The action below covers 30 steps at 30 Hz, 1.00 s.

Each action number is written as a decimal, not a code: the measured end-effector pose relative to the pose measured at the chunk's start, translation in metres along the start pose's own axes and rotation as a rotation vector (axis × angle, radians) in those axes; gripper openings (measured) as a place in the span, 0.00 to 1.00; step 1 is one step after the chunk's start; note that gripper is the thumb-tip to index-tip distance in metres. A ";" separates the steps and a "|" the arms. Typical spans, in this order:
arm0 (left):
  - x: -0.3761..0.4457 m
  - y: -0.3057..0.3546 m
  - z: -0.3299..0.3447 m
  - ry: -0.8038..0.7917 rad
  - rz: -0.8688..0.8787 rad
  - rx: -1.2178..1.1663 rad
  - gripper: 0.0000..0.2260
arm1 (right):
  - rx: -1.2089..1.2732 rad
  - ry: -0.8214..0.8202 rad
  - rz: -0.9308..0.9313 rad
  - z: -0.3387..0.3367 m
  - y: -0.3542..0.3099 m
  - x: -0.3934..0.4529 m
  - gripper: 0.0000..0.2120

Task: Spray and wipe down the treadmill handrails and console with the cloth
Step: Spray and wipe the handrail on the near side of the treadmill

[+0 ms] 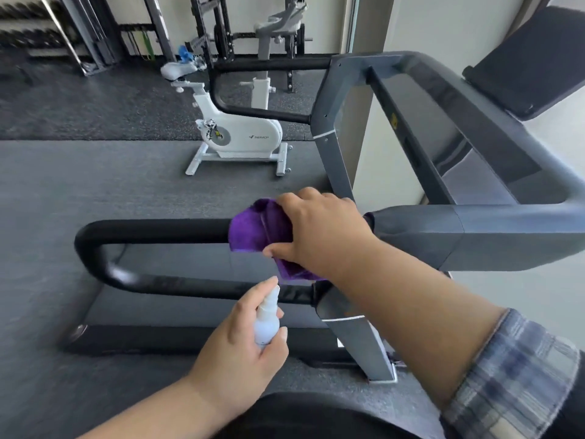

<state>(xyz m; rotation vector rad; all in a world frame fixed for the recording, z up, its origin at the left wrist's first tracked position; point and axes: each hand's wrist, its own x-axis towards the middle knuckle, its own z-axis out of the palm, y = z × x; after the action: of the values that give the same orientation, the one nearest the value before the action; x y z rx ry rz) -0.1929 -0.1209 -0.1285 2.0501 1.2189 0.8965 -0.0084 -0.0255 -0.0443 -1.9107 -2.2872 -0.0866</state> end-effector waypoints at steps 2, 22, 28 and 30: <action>0.002 0.009 0.007 0.020 0.019 0.005 0.35 | 0.017 -0.077 0.023 -0.010 0.023 -0.007 0.43; -0.009 0.001 0.015 0.100 -0.115 0.075 0.32 | -0.084 -0.053 -0.188 0.003 -0.006 0.018 0.32; 0.010 0.009 0.015 0.208 -0.123 0.066 0.33 | 0.077 -0.158 -0.122 -0.006 0.028 0.012 0.41; 0.009 0.011 0.013 0.208 -0.129 0.049 0.32 | 0.034 -0.125 -0.113 -0.004 0.028 0.011 0.39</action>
<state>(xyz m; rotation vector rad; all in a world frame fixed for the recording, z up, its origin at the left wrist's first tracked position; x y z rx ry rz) -0.1742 -0.1189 -0.1253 1.9272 1.4788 1.0471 0.0181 -0.0106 -0.0408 -1.8185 -2.4599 0.0596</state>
